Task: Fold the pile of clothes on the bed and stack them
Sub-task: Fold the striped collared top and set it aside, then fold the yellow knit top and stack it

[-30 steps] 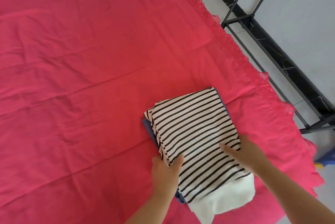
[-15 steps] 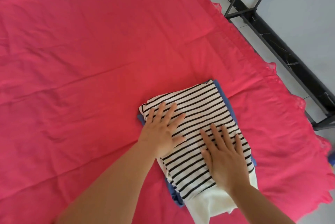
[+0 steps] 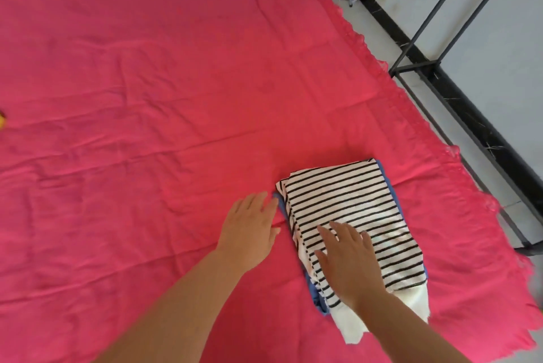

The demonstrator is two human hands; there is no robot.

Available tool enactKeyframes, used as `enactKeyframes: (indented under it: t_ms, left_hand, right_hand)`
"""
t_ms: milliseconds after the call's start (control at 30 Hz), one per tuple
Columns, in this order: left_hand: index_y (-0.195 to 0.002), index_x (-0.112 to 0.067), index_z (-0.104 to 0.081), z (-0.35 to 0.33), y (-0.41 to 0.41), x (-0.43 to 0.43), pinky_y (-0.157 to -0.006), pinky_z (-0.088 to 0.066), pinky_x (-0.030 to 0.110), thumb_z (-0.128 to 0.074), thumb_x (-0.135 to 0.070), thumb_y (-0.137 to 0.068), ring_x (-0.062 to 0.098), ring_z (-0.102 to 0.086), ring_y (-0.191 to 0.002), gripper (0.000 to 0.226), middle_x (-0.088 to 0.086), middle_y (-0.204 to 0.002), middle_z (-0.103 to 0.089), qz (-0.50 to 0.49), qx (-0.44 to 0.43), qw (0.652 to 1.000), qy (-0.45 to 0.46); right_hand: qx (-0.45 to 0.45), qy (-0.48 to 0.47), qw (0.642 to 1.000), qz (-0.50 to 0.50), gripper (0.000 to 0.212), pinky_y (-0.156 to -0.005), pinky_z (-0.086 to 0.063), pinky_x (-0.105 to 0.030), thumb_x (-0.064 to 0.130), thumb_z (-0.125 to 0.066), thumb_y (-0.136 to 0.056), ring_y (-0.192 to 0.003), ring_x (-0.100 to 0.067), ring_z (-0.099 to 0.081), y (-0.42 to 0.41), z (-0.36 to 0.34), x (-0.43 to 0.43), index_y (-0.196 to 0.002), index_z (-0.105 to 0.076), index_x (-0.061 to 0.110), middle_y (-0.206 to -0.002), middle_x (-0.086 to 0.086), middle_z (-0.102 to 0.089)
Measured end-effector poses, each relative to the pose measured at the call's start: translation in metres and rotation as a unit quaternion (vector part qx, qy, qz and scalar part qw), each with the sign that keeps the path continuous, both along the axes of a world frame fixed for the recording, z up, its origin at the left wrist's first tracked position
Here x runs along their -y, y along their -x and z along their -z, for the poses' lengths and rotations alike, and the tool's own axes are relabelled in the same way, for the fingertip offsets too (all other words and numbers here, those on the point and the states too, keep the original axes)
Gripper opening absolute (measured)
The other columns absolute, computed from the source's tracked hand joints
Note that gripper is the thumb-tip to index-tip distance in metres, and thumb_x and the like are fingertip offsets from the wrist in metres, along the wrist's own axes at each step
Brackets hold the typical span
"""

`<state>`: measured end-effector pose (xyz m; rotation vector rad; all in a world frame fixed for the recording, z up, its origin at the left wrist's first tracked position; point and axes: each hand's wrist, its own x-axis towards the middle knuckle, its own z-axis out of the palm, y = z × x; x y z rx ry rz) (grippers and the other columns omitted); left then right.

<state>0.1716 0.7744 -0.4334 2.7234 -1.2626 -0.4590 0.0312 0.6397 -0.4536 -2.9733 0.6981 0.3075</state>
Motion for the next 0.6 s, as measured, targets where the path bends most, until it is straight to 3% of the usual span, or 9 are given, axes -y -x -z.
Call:
enactKeyframes:
  t_ms: [133, 433, 467, 533, 600]
  left_hand:
    - [-0.144, -0.019, -0.026, -0.025, -0.011, -0.063, -0.109, -0.025, 0.034, -0.039, -0.036, -0.096, 0.021, -0.032, -0.133, 0.052, 0.002, -0.143, -0.035, -0.048, 0.007, 0.999, -0.015]
    - [-0.134, -0.015, -0.04, -0.059, -0.035, -0.212, -0.101, -0.033, 0.035, -0.048, -0.033, -0.091, 0.026, -0.045, -0.121, 0.047, 0.004, -0.13, -0.048, -0.107, 0.022, 0.994, -0.012]
    - [-0.129, -0.014, -0.047, -0.065, -0.038, -0.233, -0.097, -0.038, 0.035, -0.056, -0.034, -0.086, 0.026, -0.051, -0.116, 0.048, 0.005, -0.123, -0.054, -0.119, 0.023, 0.993, -0.011]
    - [-0.105, -0.016, -0.065, -0.07, -0.047, -0.276, -0.075, -0.052, 0.03, -0.079, -0.039, -0.06, 0.022, -0.065, -0.086, 0.052, 0.001, -0.094, -0.066, -0.141, 0.051, 0.989, 0.018]
    - [-0.085, -0.021, -0.069, -0.074, -0.054, -0.319, -0.059, -0.052, 0.023, -0.084, -0.043, -0.042, 0.016, -0.065, -0.066, 0.051, -0.005, -0.073, -0.065, -0.154, 0.061, 0.986, 0.02]
  right_hand:
    - [0.037, 0.02, 0.997, -0.063, 0.027, -0.072, -0.056, -0.044, 0.027, -0.075, -0.058, -0.08, -0.024, -0.067, -0.045, -0.031, -0.057, -0.084, -0.07, 0.021, -0.088, -0.002, -0.068]
    - [0.055, 0.04, 0.984, -0.164, 0.039, -0.062, -0.056, -0.039, 0.03, -0.085, -0.041, -0.071, -0.025, -0.067, -0.115, -0.067, -0.202, -0.075, -0.069, 0.02, -0.08, -0.004, -0.068]
    - [0.054, 0.04, 0.983, -0.172, 0.039, -0.061, -0.056, -0.038, 0.03, -0.086, -0.04, -0.07, -0.026, -0.067, -0.122, -0.071, -0.22, -0.075, -0.069, 0.02, -0.079, -0.004, -0.068]
    - [0.055, 0.037, 0.98, -0.186, 0.041, -0.058, -0.056, -0.039, 0.028, -0.087, -0.039, -0.07, -0.028, -0.068, -0.135, -0.079, -0.257, -0.074, -0.069, 0.018, -0.079, -0.007, -0.069]
    - [0.054, 0.033, 0.978, -0.201, 0.044, -0.056, -0.056, -0.039, 0.026, -0.089, -0.037, -0.069, -0.029, -0.068, -0.146, -0.086, -0.294, -0.075, -0.07, 0.016, -0.079, -0.009, -0.069]
